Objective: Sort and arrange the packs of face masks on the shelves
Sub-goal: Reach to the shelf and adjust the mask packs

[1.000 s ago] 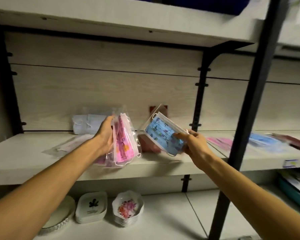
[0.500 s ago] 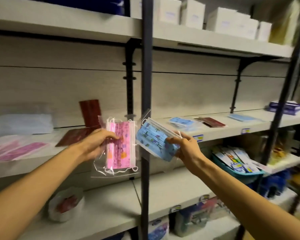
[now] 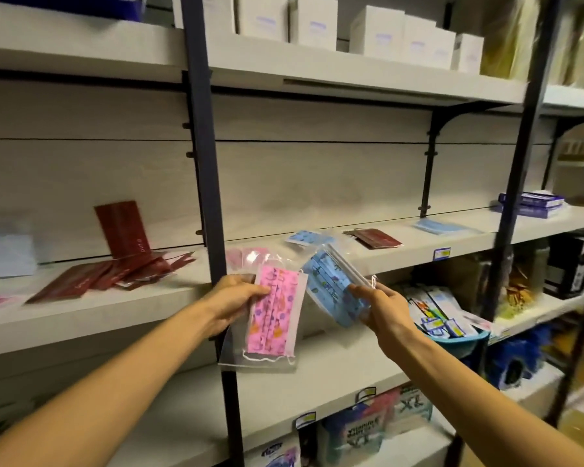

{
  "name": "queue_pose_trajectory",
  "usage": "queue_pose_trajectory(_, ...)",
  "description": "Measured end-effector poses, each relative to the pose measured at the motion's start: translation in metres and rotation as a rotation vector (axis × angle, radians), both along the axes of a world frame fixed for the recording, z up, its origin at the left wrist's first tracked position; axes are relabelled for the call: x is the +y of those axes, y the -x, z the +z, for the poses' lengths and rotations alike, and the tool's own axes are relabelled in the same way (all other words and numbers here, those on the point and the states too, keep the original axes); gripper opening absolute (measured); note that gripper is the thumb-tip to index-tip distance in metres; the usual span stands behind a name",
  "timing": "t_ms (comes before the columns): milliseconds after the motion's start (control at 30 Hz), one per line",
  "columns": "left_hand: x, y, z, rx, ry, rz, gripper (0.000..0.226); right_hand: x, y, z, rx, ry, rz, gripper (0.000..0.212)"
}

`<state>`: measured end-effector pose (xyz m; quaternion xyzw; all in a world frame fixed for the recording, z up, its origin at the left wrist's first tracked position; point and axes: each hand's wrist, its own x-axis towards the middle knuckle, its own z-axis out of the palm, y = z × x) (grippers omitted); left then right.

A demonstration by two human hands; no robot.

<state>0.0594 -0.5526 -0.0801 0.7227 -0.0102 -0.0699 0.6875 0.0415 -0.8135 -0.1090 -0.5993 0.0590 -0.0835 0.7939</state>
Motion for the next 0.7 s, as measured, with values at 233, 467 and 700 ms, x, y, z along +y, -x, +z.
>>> queue_pose_trajectory(233,-0.029,-0.092,0.006,-0.084,0.015,0.226,0.021,-0.025,-0.087,0.012,-0.038,-0.06,0.01,0.02)
queue_pose_trajectory(467,-0.03,-0.18,0.019,-0.157,-0.295,0.43,0.023,-0.039,-0.2,0.032,-0.026,0.008,0.0,0.047)
queue_pose_trajectory(700,-0.017,-0.225,0.01,-0.14,-0.542,0.705,0.037,-0.033,-0.27,0.037,-0.018,0.061,0.094,0.041)
